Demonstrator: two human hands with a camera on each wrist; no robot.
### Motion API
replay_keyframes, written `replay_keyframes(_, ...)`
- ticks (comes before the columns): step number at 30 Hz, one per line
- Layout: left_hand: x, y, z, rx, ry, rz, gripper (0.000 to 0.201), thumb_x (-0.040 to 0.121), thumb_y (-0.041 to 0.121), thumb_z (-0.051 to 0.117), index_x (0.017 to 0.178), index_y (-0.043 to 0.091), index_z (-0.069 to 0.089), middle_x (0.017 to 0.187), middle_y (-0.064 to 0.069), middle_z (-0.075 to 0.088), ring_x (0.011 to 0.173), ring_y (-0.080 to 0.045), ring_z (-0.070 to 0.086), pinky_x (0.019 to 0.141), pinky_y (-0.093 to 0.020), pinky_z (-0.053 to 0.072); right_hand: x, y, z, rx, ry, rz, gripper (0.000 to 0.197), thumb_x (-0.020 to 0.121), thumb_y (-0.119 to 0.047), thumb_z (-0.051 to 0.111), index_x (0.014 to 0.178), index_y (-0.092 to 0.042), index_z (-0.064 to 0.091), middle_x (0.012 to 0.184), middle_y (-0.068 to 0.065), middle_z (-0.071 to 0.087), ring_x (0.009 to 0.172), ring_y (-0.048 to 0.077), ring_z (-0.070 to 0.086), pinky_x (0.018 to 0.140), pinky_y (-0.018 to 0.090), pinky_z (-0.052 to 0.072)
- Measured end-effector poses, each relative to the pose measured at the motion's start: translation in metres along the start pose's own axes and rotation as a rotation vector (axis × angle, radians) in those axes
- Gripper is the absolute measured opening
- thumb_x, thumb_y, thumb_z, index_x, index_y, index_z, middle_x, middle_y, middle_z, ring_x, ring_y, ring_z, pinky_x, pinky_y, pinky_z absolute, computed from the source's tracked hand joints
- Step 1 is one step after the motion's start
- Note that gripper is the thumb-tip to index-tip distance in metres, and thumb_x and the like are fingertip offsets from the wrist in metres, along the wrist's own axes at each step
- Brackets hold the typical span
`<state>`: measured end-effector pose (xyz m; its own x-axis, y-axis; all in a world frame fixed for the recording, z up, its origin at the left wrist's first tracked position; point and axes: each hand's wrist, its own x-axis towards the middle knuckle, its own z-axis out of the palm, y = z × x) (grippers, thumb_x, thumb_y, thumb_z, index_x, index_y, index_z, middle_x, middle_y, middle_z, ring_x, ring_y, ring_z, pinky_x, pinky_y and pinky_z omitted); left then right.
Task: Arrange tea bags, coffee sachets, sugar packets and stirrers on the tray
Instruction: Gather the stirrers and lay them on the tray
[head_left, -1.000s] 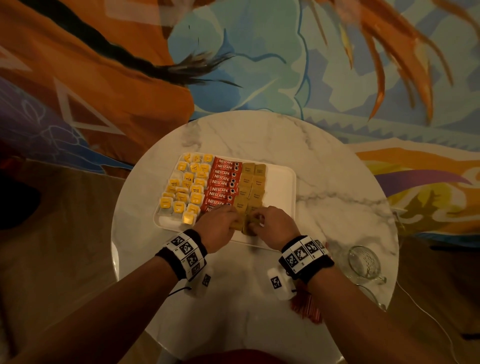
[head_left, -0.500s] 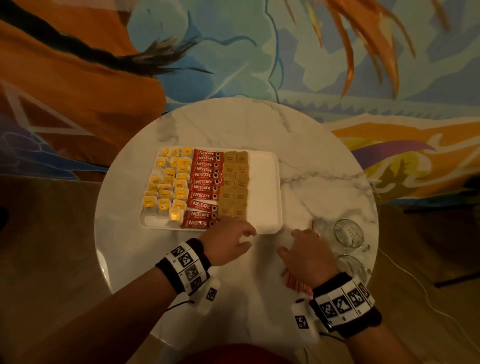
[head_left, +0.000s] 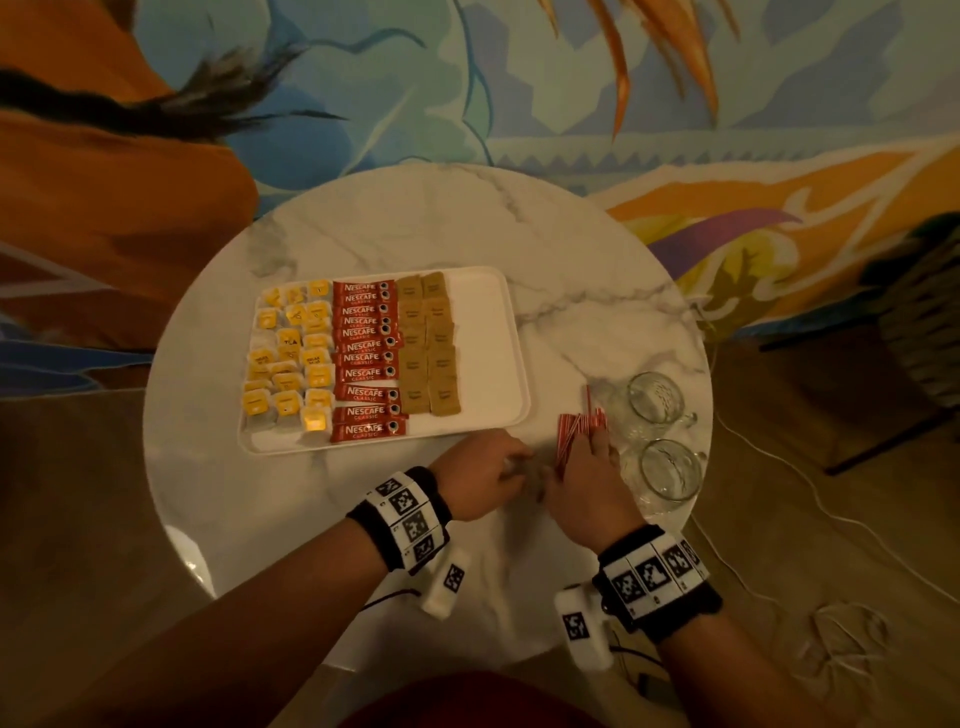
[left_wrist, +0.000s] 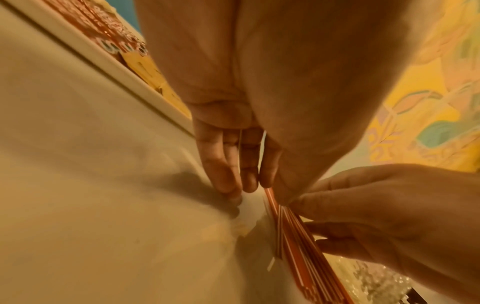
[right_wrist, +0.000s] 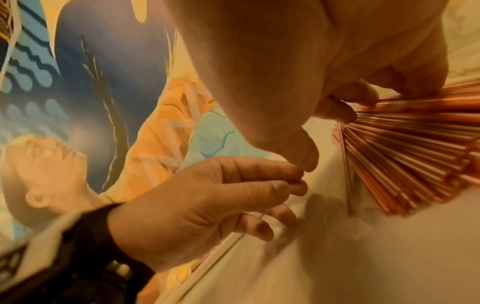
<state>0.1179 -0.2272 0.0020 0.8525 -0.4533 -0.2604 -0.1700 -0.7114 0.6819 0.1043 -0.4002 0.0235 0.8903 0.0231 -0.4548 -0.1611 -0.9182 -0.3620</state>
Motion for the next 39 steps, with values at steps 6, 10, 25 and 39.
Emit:
replay_keyframes(6, -0.005, -0.005, 0.009, 0.032, 0.009, -0.039, 0.030, 0.083, 0.022, 0.063, 0.110, 0.012, 0.071, 0.081, 0.003, 0.060, 0.081, -0.017, 0.060, 0.074, -0.022, 0.037, -0.003, -0.005, 0.001, 0.044, -0.046, -0.049, 0.065, 0.102, -0.026, 0.046, 0.153, 0.005, 0.019, 0.163, 0.027, 0.003, 0.152, 0.040, 0.008, 0.123, 0.047, 0.017)
replay_keyframes(10, -0.006, -0.014, 0.014, 0.026, 0.012, -0.064, 0.017, 0.078, 0.029, 0.064, 0.093, 0.036, 0.060, 0.090, 0.012, 0.065, 0.081, -0.008, 0.061, 0.072, -0.029, 0.052, -0.001, -0.006, 0.009, 0.167, -0.080, -0.104, 0.042, 0.095, -0.025, 0.050, 0.130, -0.003, 0.046, 0.153, 0.024, 0.030, 0.134, 0.040, 0.042, 0.111, 0.048, 0.039)
replay_keyframes(25, -0.011, -0.007, 0.013, 0.127, 0.034, -0.111, 0.059, 0.065, 0.056, 0.073, 0.113, 0.027, 0.054, 0.109, 0.004, 0.055, 0.098, -0.018, 0.052, 0.086, -0.040, 0.051, 0.012, 0.006, -0.004, 0.336, -0.117, -0.186, 0.029, 0.088, -0.013, 0.044, 0.091, -0.023, 0.071, 0.090, -0.002, 0.073, 0.084, 0.016, 0.070, 0.082, 0.043, 0.058)
replay_keyframes(39, -0.034, -0.030, -0.004, 0.304, 0.073, -0.026, 0.031, 0.094, 0.015, 0.057, 0.122, 0.027, 0.061, 0.109, 0.004, 0.062, 0.099, -0.019, 0.058, 0.085, -0.035, 0.049, 0.021, 0.006, -0.017, 0.250, -0.093, -0.422, 0.022, 0.092, -0.019, 0.066, 0.113, -0.022, 0.070, 0.100, -0.008, 0.072, 0.088, 0.005, 0.067, 0.085, 0.026, 0.054)
